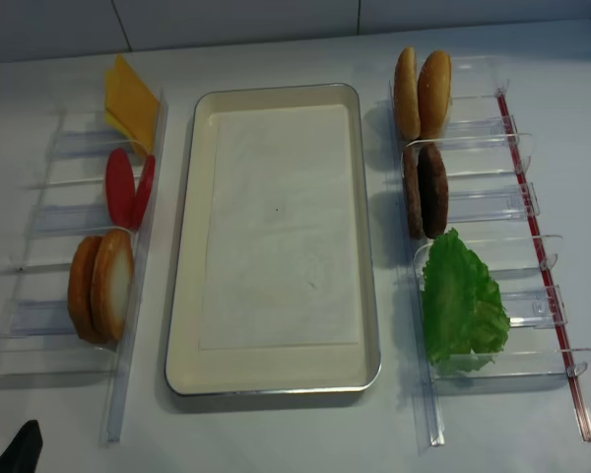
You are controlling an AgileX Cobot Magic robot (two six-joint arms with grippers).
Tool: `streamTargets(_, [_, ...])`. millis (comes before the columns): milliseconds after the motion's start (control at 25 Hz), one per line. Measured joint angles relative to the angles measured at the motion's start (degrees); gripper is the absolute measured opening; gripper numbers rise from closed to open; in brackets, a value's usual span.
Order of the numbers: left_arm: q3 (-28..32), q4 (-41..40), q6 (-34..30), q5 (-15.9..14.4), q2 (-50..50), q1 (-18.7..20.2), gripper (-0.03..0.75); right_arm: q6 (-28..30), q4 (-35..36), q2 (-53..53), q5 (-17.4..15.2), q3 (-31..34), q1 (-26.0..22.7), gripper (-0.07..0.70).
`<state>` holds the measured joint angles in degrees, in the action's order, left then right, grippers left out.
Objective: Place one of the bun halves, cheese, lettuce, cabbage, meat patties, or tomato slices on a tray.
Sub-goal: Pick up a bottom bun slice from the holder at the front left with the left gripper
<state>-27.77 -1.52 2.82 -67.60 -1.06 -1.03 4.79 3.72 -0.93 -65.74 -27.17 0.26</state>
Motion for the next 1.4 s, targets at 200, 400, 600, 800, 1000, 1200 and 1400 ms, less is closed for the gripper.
streamTargets(200, [0.0,0.0,0.0,0.0,0.0,0.0,0.677,0.0,0.0,0.0,0.0,0.0,0.0,0.577])
streamTargets(400, [0.0,0.37,-2.2,0.12,0.0,0.0,0.677,0.0,0.0,0.0,0.0,0.0,0.0,0.577])
streamTargets(600, [-2.03,0.93,-5.3,2.73,0.0,0.0,0.677,0.0,0.0,0.0,0.0,0.0,0.0,0.577])
streamTargets(800, [-3.98,3.02,-9.98,3.43,5.03,0.0,0.677,0.0,0.0,0.0,0.0,0.0,0.0,0.577])
streamTargets(1000, [-6.38,3.66,-11.77,3.76,13.08,0.0,0.677,0.0,0.0,0.0,0.0,0.0,0.0,0.577])
streamTargets(1200, [-9.2,7.46,-13.3,5.25,17.85,0.0,0.677,0.0,0.0,0.0,0.0,0.0,0.0,0.577])
streamTargets(1400, [-11.25,12.31,-15.22,7.6,24.78,0.0,0.649,0.0,0.0,0.0,0.0,0.0,0.0,0.577])
